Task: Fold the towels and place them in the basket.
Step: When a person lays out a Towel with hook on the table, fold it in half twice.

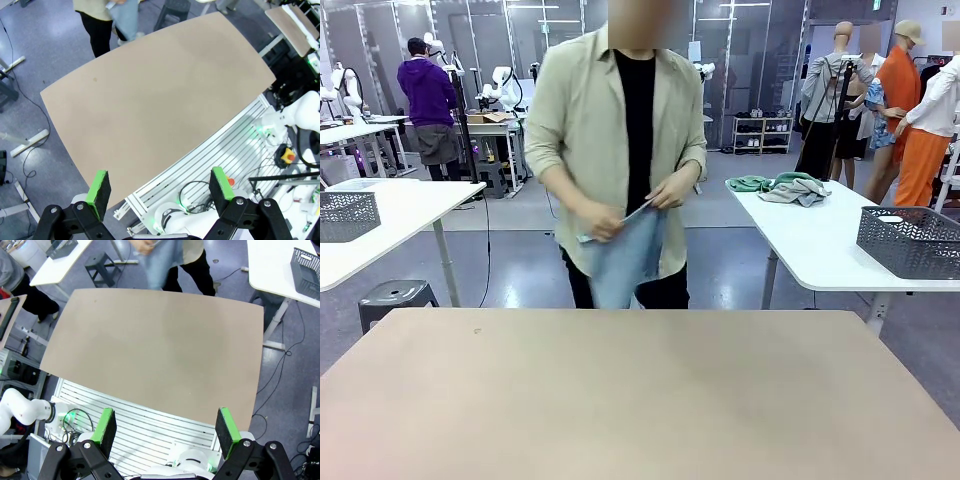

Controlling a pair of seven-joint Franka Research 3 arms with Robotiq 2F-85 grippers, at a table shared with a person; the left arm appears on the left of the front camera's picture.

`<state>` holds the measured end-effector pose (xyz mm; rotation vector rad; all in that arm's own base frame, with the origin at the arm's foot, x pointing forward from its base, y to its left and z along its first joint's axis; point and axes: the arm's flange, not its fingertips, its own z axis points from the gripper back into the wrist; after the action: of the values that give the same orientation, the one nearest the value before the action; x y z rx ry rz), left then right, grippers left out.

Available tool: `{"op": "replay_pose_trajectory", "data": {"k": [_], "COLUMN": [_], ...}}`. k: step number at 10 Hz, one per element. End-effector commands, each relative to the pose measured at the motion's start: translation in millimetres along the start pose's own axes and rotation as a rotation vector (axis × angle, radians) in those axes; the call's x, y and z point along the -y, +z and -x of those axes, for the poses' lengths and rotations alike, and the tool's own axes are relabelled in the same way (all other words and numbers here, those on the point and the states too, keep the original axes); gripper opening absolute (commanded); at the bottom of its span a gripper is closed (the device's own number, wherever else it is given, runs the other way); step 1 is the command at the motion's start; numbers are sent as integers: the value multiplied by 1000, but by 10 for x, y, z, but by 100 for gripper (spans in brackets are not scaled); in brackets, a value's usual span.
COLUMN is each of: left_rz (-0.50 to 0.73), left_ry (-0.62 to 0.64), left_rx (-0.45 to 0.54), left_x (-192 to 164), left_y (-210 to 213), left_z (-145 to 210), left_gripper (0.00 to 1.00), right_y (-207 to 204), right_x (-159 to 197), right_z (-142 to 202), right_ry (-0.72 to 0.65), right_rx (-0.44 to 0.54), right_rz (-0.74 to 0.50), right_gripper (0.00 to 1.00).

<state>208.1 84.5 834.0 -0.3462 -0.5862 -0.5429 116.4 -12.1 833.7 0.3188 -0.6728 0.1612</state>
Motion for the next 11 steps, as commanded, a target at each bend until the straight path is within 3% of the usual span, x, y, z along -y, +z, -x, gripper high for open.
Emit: {"op": "replay_pose_trajectory", "data": {"k": [1,11], "left_rz": [0,0], "left_ry": [-11,-11], "left_rx": [9,9], "left_x": [25,25], "left_y": [16,16], "left_z": [-6,-6], "left_gripper": [100,100], "right_y": [61,61], "right_x": [-24,-24], "right_z": [43,43], "right_ry": [8,8], "right_rx": [15,15], "right_rz": [-8,-8], "right_gripper": [100,100]}}
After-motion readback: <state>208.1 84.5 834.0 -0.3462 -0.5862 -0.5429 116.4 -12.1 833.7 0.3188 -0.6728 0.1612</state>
